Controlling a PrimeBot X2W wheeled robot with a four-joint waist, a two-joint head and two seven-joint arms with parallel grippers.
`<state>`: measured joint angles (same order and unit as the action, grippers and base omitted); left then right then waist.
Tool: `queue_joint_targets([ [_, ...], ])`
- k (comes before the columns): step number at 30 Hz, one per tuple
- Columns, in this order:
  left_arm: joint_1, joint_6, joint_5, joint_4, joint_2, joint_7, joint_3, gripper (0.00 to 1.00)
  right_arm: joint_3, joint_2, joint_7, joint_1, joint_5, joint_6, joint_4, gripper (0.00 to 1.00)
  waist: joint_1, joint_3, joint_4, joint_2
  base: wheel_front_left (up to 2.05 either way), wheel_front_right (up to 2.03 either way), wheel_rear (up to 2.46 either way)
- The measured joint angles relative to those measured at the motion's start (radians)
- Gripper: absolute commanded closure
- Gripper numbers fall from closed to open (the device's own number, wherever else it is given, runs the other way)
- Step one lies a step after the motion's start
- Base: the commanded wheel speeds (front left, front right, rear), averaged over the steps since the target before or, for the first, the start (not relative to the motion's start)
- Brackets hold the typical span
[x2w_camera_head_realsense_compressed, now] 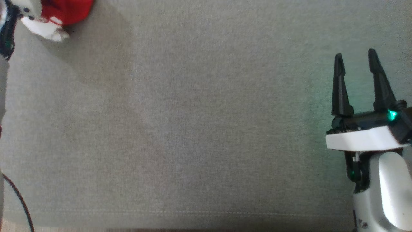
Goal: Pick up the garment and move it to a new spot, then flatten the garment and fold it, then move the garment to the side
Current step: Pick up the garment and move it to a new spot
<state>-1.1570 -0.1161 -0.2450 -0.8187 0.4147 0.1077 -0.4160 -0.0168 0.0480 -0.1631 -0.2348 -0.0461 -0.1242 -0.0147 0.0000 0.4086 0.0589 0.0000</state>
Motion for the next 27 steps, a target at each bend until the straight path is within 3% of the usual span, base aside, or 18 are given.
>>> queue_joint_targets([
  [8,-0.015,-0.016,0.011,0.076,-0.015,0.007,-0.134,1.00,0.002,-0.001,-0.039,0.035,-0.056,0.000,0.065,0.00,0.0000,-0.145,-0.052,0.0000,0.00,0.00,0.00],
  [15,-0.093,-0.016,-0.103,0.238,-0.091,0.009,-0.253,1.00,-0.027,-0.001,-0.057,0.080,-0.079,0.000,0.103,0.00,-0.0001,-0.226,-0.144,0.0000,0.00,0.00,0.00],
  [21,-0.103,-0.015,-0.253,0.353,-0.153,-0.013,-0.238,1.00,-0.058,-0.002,-0.067,0.088,-0.091,0.000,0.113,0.00,-0.0001,-0.258,-0.213,0.0001,0.00,0.00,0.00],
  [27,-0.011,0.051,-0.308,0.367,-0.165,-0.081,-0.218,1.00,-0.056,-0.002,-0.076,0.091,-0.109,0.000,0.123,0.00,-0.0001,-0.237,-0.244,0.0000,0.00,0.00,0.00],
])
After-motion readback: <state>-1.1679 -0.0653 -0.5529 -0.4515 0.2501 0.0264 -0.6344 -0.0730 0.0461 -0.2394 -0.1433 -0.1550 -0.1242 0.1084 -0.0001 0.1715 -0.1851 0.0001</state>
